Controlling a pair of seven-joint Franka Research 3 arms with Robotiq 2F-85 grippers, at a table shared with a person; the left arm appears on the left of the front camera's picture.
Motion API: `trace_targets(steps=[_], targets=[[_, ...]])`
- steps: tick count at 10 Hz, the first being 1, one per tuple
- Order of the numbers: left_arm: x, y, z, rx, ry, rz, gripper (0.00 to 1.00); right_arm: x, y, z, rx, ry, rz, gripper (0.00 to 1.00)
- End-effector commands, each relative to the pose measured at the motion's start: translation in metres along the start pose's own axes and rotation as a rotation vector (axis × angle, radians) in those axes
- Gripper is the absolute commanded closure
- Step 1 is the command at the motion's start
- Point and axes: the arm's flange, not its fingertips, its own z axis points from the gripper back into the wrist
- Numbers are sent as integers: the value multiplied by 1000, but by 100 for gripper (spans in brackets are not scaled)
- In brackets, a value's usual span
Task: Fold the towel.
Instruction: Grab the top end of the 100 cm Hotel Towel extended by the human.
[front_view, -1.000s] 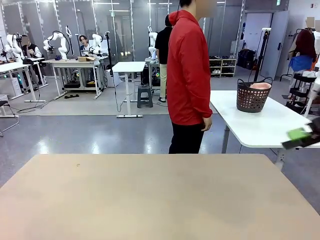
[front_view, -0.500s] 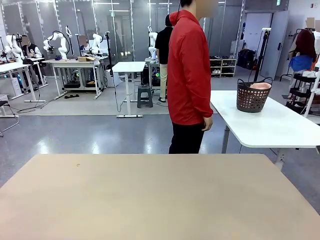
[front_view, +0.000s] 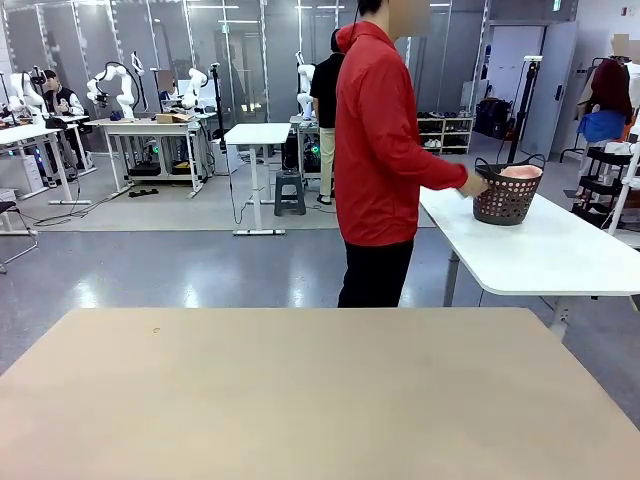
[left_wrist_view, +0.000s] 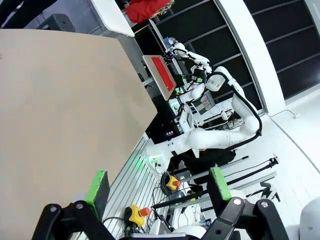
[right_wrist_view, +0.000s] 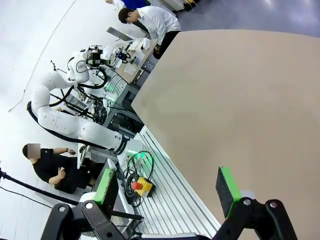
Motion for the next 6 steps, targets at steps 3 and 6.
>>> trace_targets(steps=[3, 6], targets=[[-2, -1, 2, -17, -3, -11, 0, 0, -1, 1, 11, -6, 24, 0], [-2, -1, 2, -17, -3, -11, 0, 0, -1, 1, 11, -6, 24, 0]])
